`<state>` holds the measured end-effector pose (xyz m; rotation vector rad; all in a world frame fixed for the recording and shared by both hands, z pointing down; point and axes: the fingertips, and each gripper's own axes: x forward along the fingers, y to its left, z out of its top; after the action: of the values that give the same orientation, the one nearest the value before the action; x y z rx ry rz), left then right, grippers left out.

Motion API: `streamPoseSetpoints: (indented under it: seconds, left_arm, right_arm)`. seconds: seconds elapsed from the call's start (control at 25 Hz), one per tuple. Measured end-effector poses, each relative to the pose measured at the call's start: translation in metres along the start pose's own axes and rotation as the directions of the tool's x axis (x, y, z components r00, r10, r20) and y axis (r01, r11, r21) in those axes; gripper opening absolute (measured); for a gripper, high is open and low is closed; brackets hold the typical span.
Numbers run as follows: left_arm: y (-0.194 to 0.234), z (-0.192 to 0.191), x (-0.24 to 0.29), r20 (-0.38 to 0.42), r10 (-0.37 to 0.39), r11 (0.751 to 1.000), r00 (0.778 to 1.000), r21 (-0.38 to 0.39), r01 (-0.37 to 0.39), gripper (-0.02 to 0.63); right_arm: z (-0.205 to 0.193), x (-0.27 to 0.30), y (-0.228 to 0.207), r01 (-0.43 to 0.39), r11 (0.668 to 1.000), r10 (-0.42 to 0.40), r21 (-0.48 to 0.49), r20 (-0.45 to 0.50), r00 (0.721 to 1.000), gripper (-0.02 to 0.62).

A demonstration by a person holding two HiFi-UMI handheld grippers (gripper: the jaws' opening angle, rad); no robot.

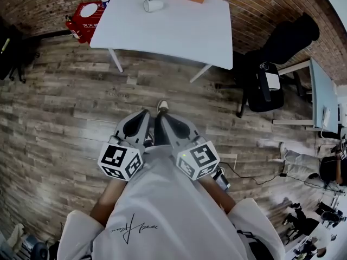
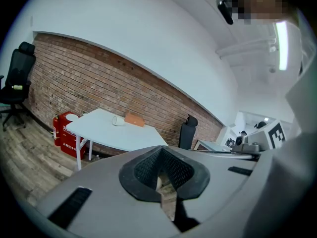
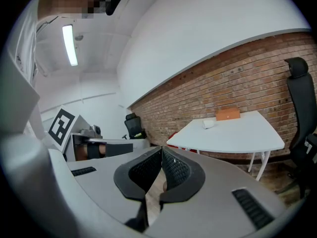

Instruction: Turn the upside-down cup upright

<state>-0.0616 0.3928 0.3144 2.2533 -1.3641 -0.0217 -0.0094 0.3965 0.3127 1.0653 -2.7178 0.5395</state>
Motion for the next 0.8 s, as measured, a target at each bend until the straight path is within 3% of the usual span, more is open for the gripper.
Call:
streamPoseSetpoints:
  seconds: [0.2, 0.8]
  left_arm:
    - [0.016, 0.013, 0.021, 0.004, 0.042, 0.999, 0.999, 0.02, -0.042, 0.009]
    - [0.045, 0.035, 0.106, -0.045, 0.065, 0.998, 0.997, 0.013, -0.065, 0.009]
  right_arm:
    - [0.01, 0.023, -0.018, -0.01, 1.0, 0.01, -0.021, -0.015, 1.0, 0.02]
    - [0.043, 0.079, -0.099, -0.015, 0.999, 0.017, 0.045, -0.059, 0.998, 0.02]
